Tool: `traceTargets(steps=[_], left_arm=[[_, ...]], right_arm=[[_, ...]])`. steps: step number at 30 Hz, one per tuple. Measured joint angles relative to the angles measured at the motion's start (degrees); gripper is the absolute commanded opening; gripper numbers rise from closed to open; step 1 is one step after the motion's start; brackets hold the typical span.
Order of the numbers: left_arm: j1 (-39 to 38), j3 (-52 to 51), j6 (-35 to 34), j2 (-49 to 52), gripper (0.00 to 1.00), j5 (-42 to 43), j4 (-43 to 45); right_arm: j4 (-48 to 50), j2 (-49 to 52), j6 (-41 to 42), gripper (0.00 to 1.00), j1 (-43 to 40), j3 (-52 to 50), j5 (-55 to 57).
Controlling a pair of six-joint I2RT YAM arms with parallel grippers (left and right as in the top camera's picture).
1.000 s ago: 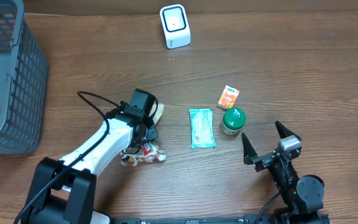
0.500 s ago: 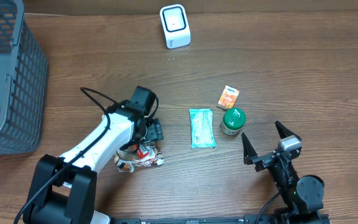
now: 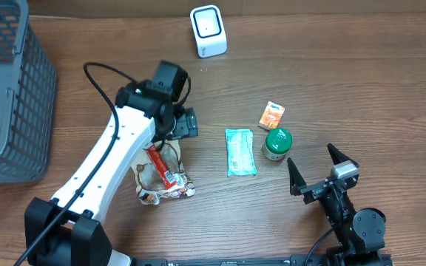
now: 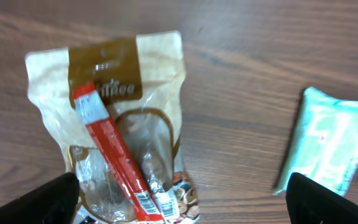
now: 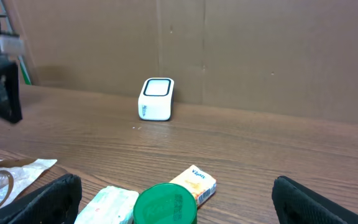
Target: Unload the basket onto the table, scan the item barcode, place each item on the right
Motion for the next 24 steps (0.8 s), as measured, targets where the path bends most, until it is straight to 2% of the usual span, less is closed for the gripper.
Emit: traceTargets(steps=[14,24], left_arm=[[0.0,2.21,0.9,0.0,1.0,0.26,-4.9],[0.0,2.21,0.52,0.0,1.0,8.41,-4.96]], right_arm=[[-0.02,0.0,-0.02,1.0,0.0,0.0,0.0],[-0.02,0.0,0.0,1.0,0.0,0.0,0.0]])
